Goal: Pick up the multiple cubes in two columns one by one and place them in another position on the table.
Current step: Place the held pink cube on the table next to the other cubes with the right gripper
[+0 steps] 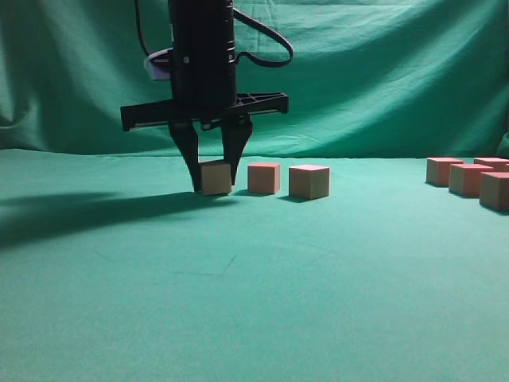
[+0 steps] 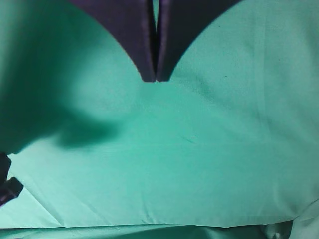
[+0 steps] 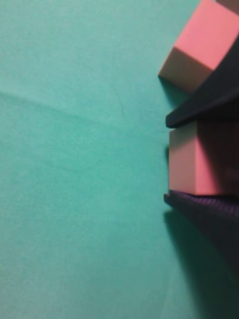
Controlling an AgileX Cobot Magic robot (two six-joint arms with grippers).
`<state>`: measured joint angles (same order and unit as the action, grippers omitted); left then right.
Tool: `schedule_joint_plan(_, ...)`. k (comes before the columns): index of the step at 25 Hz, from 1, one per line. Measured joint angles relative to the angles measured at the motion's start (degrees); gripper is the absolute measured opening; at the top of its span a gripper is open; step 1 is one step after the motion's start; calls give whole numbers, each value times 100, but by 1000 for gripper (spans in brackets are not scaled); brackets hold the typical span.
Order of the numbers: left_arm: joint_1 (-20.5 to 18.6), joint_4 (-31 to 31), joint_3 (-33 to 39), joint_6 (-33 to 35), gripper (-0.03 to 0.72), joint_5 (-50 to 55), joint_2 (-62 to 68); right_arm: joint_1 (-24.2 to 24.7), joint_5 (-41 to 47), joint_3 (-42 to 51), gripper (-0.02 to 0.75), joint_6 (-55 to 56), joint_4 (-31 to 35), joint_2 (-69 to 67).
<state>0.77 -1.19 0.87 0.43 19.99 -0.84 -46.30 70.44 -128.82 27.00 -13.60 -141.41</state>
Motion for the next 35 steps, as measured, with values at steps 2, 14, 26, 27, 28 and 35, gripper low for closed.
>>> schedule_joint_plan(2, 0, 0, 0, 0, 0, 0, 0, 0, 0, 0, 258, 0, 0, -22)
schedule_joint_plan(14, 0, 0, 0, 0, 0, 0, 0, 0, -133, 0, 258, -73, -41, -22)
schedule_joint_plan(26, 0, 0, 0, 0, 0, 0, 0, 0, -133, 0, 301, -72, -111, -22)
schedule_joint_plan(27, 0, 0, 0, 0, 0, 0, 0, 0, -133, 0, 301, -72, -125, -22)
schedule_joint_plan(28, 0, 0, 0, 0, 0, 0, 0, 0, -133, 0, 301, -85, -124, -22)
schedule_joint_plan(35, 0, 0, 0, 0, 0, 0, 0, 0, -133, 0, 401, -204, -137, -22)
